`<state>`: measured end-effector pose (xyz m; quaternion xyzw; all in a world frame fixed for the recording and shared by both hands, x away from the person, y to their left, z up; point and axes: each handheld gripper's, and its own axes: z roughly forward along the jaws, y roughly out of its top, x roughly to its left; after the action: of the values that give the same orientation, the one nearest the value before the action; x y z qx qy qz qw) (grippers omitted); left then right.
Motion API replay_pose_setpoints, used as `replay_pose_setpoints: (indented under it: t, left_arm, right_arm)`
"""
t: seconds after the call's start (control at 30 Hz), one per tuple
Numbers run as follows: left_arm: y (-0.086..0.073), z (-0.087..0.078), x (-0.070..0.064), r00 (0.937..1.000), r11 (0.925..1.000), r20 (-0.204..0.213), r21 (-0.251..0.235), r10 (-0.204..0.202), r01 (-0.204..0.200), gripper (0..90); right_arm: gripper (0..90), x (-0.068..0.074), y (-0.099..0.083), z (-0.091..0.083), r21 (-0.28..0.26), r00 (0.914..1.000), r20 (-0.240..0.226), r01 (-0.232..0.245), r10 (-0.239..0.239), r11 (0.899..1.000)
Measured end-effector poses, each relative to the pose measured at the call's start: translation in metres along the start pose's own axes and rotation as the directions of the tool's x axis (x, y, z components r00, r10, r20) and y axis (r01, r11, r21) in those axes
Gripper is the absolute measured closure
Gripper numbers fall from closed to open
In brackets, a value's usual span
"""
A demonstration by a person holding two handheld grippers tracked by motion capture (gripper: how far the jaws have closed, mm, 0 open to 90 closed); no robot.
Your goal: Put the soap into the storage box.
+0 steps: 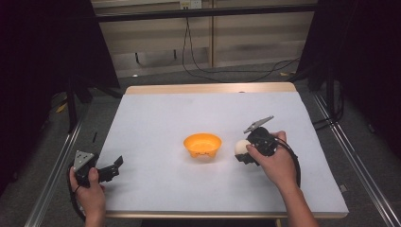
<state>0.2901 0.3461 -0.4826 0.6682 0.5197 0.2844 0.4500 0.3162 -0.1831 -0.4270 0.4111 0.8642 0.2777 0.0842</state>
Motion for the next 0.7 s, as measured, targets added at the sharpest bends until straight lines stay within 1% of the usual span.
replay_pose_setpoints:
  t: [0.03,0.13,0.17,0.23,0.27,0.3,0.33,0.37,0.47,0.5,0.53,0.57,0.6,0.7]
  left_arm:
    - [0.000,0.000,0.000,1.0000,1.0000,-0.001,0.000,0.000,0.000,1.3]
    - [0.000,0.000,0.000,1.0000,1.0000,-0.002,-0.002,0.003,-0.003,1.4]
    - [0.000,0.000,0.000,1.0000,1.0000,-0.005,-0.002,0.003,-0.003,1.4]
    - [0.000,0.000,0.000,1.0000,1.0000,-0.005,-0.003,0.005,-0.005,1.4]
    - [0.000,0.000,0.000,1.0000,1.0000,-0.002,-0.002,0.007,-0.007,1.4]
    - [0.000,0.000,0.000,1.0000,1.0000,-0.002,-0.002,0.008,-0.008,1.4]
    - [0.000,0.000,-0.001,1.0000,1.0000,-0.001,-0.002,0.004,-0.004,1.5]
    - [0.000,0.000,-0.001,1.0000,1.0000,-0.001,-0.002,0.002,-0.002,1.4]
    - [0.000,0.000,0.000,1.0000,1.0000,-0.003,-0.002,0.008,-0.008,1.4]
    - [0.000,0.000,-0.001,1.0000,1.0000,-0.001,-0.002,0.003,-0.003,1.5]
    - [0.000,0.000,0.000,1.0000,1.0000,-0.003,0.000,0.009,-0.009,1.5]
    - [0.000,0.000,0.000,1.0000,1.0000,-0.001,0.001,0.009,-0.009,1.5]
    - [0.000,0.000,0.000,1.0000,1.0000,-0.001,0.001,0.009,-0.009,1.5]
    - [0.000,0.000,-0.001,1.0000,1.0000,0.001,0.002,0.008,-0.008,1.5]
  right_arm:
    - [23.5,0.001,0.002,-0.001,-0.001,1.0000,-0.002,-0.005,0.005,1.000]
    - [23.5,0.001,0.006,-0.002,0.001,1.0000,-0.007,0.002,-0.002,1.000]
    - [23.6,0.001,0.007,-0.002,-0.001,0.9999,-0.012,0.012,-0.012,1.000]
    - [23.5,0.001,0.009,-0.002,0.003,0.9999,-0.015,0.004,-0.004,1.000]
    - [23.5,0.002,0.012,-0.003,0.003,0.9998,-0.016,0.012,-0.012,1.000]
    - [23.6,0.002,0.013,-0.004,-0.001,0.9999,-0.016,0.003,-0.003,1.000]
    - [23.6,0.003,0.015,-0.004,-0.003,0.9998,-0.019,0.010,-0.010,1.000]
    - [23.5,0.003,0.017,-0.005,-0.003,0.9998,-0.020,0.005,-0.005,1.000]
    - [23.5,0.004,0.021,-0.005,-0.011,0.9996,-0.023,0.018,-0.018,1.000]
    - [23.6,0.006,0.026,-0.006,-0.012,0.9995,-0.023,0.021,-0.021,1.000]
    - [23.5,0.006,0.027,-0.006,-0.016,0.9992,-0.025,0.030,-0.030,0.999]
    - [23.5,0.007,0.029,-0.006,-0.014,0.9993,-0.024,0.027,-0.028,1.000]
    - [23.5,0.007,0.031,-0.006,-0.018,0.9990,-0.026,0.036,-0.037,0.999]
    - [23.5,0.008,0.036,-0.005,-0.024,0.9986,-0.028,0.043,-0.044,0.999]
